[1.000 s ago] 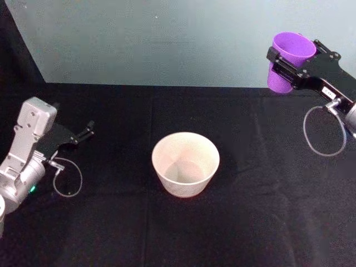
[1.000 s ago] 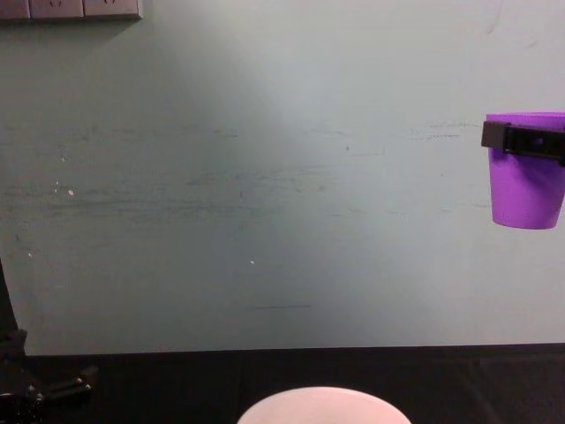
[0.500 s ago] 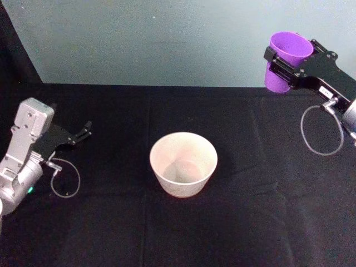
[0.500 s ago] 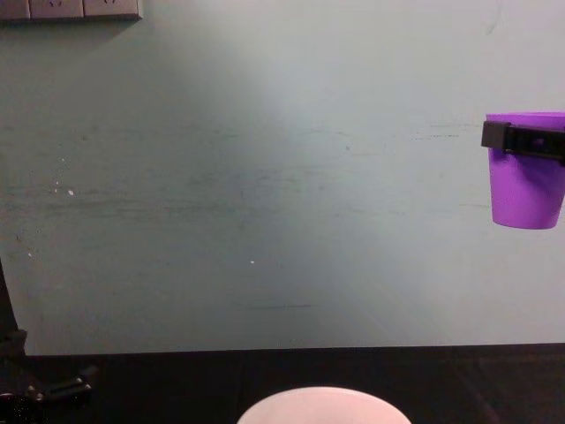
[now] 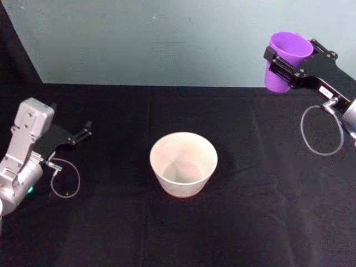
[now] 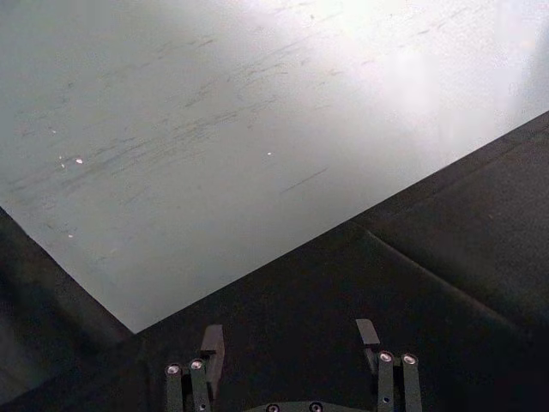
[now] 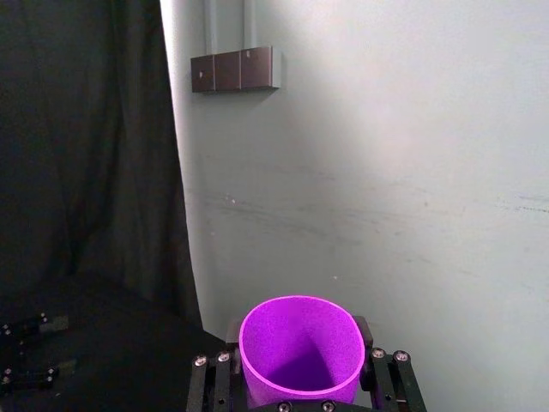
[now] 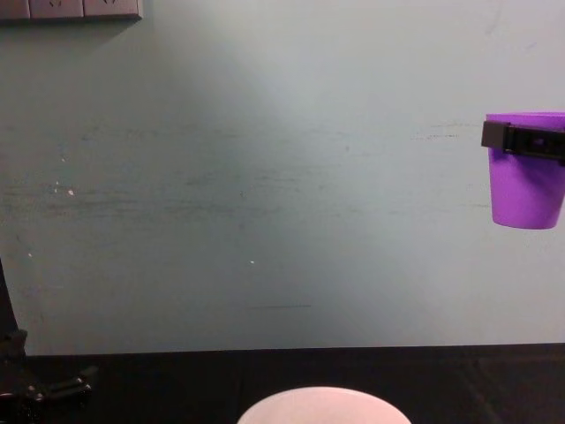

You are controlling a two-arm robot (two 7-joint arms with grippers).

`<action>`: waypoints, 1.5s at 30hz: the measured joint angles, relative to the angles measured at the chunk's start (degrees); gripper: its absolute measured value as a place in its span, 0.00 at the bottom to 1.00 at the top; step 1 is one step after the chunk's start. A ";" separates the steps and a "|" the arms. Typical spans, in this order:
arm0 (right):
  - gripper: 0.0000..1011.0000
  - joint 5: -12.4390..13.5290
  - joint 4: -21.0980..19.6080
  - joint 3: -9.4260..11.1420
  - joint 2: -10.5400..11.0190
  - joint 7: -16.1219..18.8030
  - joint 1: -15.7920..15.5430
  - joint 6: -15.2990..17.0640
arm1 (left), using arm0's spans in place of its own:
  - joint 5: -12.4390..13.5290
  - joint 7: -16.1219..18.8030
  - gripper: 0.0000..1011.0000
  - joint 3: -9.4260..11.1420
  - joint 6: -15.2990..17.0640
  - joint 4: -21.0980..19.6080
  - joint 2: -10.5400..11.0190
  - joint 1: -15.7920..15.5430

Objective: Pick up the cup and pour the mung beans from the cup into the bowl.

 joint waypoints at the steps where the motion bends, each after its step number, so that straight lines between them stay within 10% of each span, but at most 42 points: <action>1: 0.73 0.00 0.00 0.00 0.00 0.00 0.00 0.00 | 0.00 0.00 0.99 0.00 0.00 0.00 0.00 0.00; 16: 0.73 0.24 0.92 -0.67 0.16 0.60 0.41 -0.75 | 0.00 0.00 0.99 0.00 0.00 0.00 0.00 0.00; 32: 0.73 -1.91 10.36 -8.43 -2.60 2.30 8.71 -0.72 | 0.00 0.00 0.99 0.00 0.00 0.00 0.00 0.00; 45: 0.73 -16.26 13.24 -15.06 -0.62 2.20 9.79 -6.11 | 0.00 0.00 0.99 0.00 0.00 0.00 0.00 0.00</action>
